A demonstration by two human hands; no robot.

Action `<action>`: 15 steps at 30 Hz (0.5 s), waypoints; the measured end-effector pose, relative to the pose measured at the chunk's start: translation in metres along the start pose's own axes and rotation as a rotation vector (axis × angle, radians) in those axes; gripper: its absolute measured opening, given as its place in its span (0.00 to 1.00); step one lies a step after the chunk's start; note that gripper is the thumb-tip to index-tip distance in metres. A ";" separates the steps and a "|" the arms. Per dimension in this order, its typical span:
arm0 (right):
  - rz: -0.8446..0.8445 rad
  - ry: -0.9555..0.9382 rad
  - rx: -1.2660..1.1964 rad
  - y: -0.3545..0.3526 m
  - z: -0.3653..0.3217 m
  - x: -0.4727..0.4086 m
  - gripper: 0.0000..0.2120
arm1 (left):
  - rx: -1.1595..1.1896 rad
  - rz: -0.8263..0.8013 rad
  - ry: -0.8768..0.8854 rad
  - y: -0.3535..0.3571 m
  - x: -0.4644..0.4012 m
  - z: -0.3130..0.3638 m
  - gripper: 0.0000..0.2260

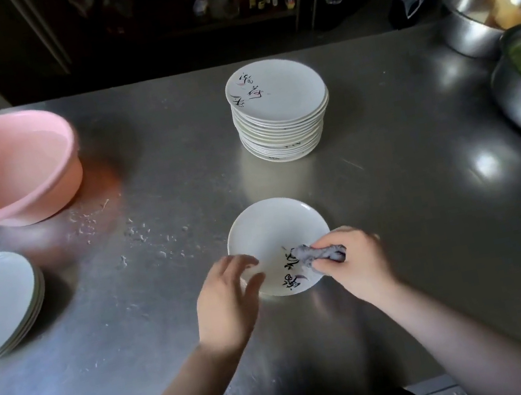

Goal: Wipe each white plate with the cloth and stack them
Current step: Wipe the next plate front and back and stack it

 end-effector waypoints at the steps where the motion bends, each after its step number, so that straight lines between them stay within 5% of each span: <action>1: 0.026 0.002 -0.032 -0.004 0.000 0.002 0.16 | -0.011 -0.038 0.144 0.006 0.007 0.013 0.09; 3: 0.061 -0.003 -0.073 -0.008 0.000 0.006 0.20 | -0.034 -0.146 0.314 0.021 0.016 0.025 0.09; 6: 0.089 0.019 -0.105 -0.011 0.005 0.012 0.15 | -0.056 -0.195 0.317 0.036 0.012 0.023 0.09; 9: 0.100 0.046 -0.109 -0.013 0.012 0.016 0.11 | -0.071 -0.153 0.339 0.041 0.011 0.021 0.03; 15: 0.138 0.028 -0.136 -0.022 0.009 0.022 0.10 | -0.163 -0.028 0.452 0.039 0.008 0.019 0.11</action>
Point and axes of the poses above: each hand's wrist, its own x-axis away from the middle knuckle, its own y-axis out of the palm, z = x × y, the point moved 5 cm from there along -x, towards the middle knuckle, and after that the axes turned 10 degrees about -x, right-handed, at the moved point
